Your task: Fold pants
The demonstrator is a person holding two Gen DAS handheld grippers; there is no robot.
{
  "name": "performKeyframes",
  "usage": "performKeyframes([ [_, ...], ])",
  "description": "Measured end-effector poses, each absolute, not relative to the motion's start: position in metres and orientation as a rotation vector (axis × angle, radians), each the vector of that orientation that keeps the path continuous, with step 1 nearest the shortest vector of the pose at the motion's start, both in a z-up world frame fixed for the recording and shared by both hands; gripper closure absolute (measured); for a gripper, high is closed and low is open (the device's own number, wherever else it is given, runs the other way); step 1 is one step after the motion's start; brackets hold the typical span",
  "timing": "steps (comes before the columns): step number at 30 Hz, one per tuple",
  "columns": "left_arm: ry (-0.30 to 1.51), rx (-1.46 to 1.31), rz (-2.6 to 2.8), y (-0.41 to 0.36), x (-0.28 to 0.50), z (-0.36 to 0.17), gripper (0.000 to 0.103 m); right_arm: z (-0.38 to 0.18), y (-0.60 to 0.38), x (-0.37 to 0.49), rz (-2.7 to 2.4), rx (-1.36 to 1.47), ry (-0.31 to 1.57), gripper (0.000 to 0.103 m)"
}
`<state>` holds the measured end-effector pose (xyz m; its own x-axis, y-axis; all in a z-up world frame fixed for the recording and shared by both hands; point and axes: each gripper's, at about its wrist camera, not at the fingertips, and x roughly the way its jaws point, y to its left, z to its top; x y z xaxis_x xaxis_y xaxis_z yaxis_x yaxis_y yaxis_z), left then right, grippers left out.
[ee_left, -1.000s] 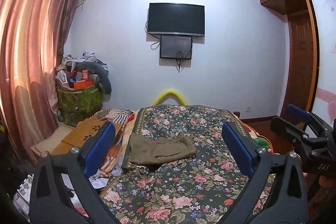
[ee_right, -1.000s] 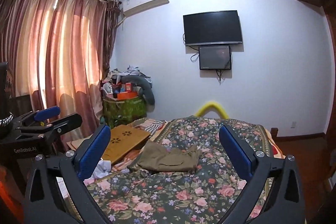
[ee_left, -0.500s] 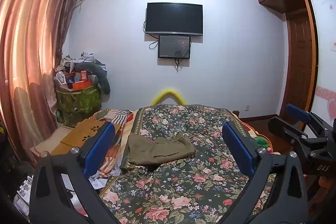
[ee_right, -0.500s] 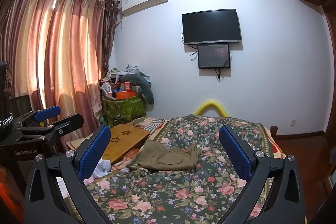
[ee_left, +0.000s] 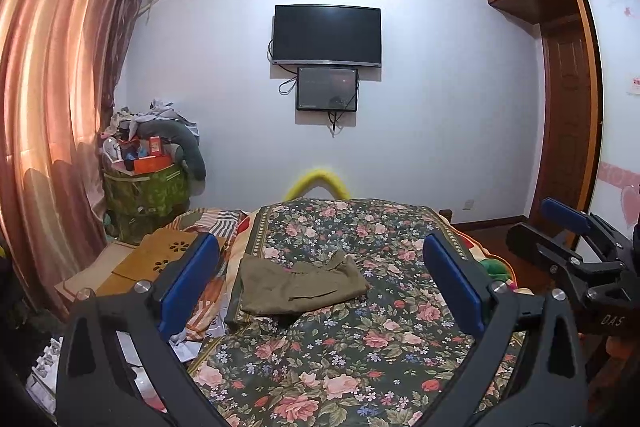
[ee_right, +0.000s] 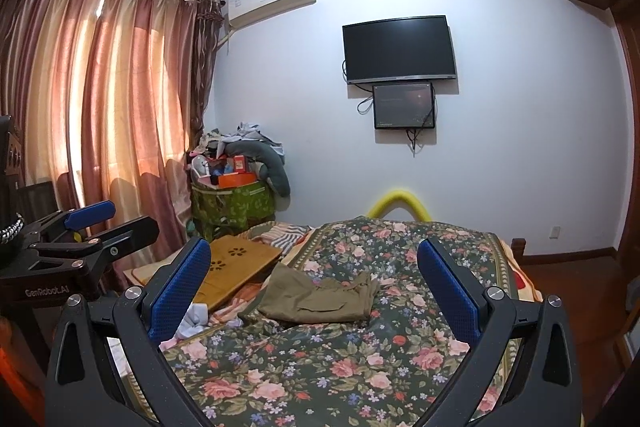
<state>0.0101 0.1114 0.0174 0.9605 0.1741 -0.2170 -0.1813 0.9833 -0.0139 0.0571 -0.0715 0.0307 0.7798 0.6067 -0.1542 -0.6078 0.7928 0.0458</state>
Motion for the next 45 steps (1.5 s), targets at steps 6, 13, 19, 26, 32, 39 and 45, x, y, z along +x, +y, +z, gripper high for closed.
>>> performKeyframes([
  [6,0.218,-0.037,0.176,0.1123,0.0097,0.0186,0.0,0.0304,-0.0705,0.0567,0.649,-0.012,0.167,0.001],
  [13,0.223,-0.037,0.167,0.1125,0.0105,0.0187,0.0,0.0303,-0.0699,0.0563,0.645,-0.01,0.168,0.001],
  [19,0.23,-0.037,0.154,0.1133,0.0114,0.019,0.0,0.0302,-0.0705,0.0558,0.64,-0.007,0.168,0.001],
  [26,0.235,-0.024,0.139,0.1108,0.0134,0.0185,0.0,0.0306,-0.0708,0.0548,0.638,-0.005,0.165,0.001],
  [32,0.249,-0.033,0.129,0.1122,0.0154,0.0166,0.0,0.031,-0.0715,0.0551,0.635,-0.001,0.163,0.001],
  [39,0.252,-0.041,0.129,0.1135,0.0156,0.0137,0.0,0.0306,-0.0709,0.0553,0.631,-0.001,0.166,0.001],
  [45,0.258,-0.043,0.111,0.1133,0.0187,0.0114,0.0,0.0287,-0.0692,0.0572,0.631,-0.001,0.176,0.001],
])
